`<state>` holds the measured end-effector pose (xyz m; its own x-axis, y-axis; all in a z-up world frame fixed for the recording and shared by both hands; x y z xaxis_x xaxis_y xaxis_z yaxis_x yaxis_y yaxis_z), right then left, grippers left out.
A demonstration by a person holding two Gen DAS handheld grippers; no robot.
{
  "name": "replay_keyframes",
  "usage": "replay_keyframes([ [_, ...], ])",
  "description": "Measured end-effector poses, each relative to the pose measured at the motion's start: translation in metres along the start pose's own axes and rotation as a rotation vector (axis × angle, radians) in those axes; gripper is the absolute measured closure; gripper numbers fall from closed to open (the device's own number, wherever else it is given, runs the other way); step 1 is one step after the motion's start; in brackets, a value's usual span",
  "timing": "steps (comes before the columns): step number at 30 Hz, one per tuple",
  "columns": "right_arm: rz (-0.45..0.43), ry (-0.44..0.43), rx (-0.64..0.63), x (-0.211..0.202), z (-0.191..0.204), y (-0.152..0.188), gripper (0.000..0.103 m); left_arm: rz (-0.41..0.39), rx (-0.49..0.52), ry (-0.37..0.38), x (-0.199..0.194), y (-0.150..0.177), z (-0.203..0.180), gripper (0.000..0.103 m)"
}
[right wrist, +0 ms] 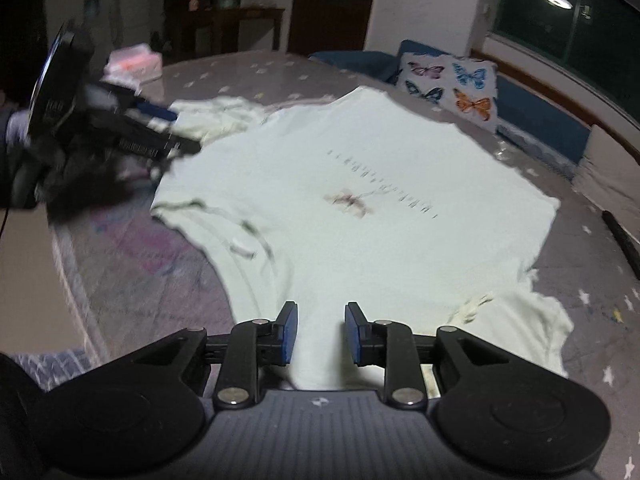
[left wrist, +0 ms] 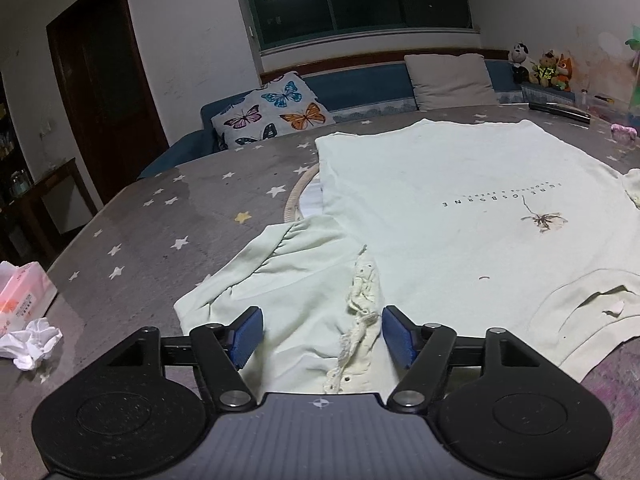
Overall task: Fold clothes
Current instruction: 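Smooth the T-shirt flat with the left gripper while the right gripper tugs the sleeve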
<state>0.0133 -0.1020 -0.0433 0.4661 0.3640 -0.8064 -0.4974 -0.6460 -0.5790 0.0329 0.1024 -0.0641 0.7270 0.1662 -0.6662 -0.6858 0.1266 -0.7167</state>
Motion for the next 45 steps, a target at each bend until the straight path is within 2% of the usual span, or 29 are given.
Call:
replay_keyframes([
  [4, 0.004, -0.010, -0.036, -0.005, 0.006, 0.007, 0.077, 0.001, -0.003, -0.004, -0.003, -0.004, 0.000, 0.033],
  [6, -0.007, -0.013, -0.022, -0.009, 0.003, 0.006, 0.069, -0.015, -0.006, -0.001, -0.007, -0.007, -0.002, 0.033],
  [10, -0.025, 0.001, 0.014, -0.010, -0.005, 0.002, 0.069, -0.016, -0.012, -0.013, -0.003, -0.010, 0.001, 0.033],
  [14, 0.005, -0.015, 0.022, -0.002, -0.002, 0.008, 0.069, 0.009, -0.044, -0.018, 0.004, -0.006, 0.010, 0.031],
  [17, 0.001, -0.002, 0.083, -0.005, -0.017, 0.011, 0.068, 0.006, -0.053, -0.028, 0.000, -0.009, 0.011, 0.032],
  [20, -0.002, 0.011, 0.144, -0.009, -0.032, 0.015, 0.067, -0.009, -0.053, -0.006, -0.004, -0.013, 0.003, 0.032],
  [29, -0.015, 0.051, 0.327, -0.019, -0.078, 0.025, 0.067, -0.056, 0.018, 0.127, -0.010, -0.038, -0.056, 0.030],
  [34, -0.063, 0.105, 0.419, -0.025, -0.118, 0.017, 0.067, -0.078, 0.061, 0.225, -0.013, -0.054, -0.102, 0.029],
  [37, -0.085, 0.124, 0.453, -0.018, -0.136, 0.008, 0.067, -0.086, 0.090, 0.287, -0.016, -0.060, -0.130, 0.023],
  [45, -0.044, 0.122, 0.528, 0.028, -0.170, 0.006, 0.067, -0.081, 0.194, 0.432, -0.026, -0.059, -0.203, 0.022],
])
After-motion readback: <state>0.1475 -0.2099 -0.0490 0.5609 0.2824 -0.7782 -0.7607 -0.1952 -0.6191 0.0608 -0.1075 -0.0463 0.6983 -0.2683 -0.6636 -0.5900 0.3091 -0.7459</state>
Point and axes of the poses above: each gripper's, at about its wrist camera, not at the fingertips, and x roughly the way its jaws point, z to its left, y to its underside, the point moved 8 cm from there along x, roughly the way its jaws point, and after that the axes turned 7 degrees about z, right-handed, at the moved point
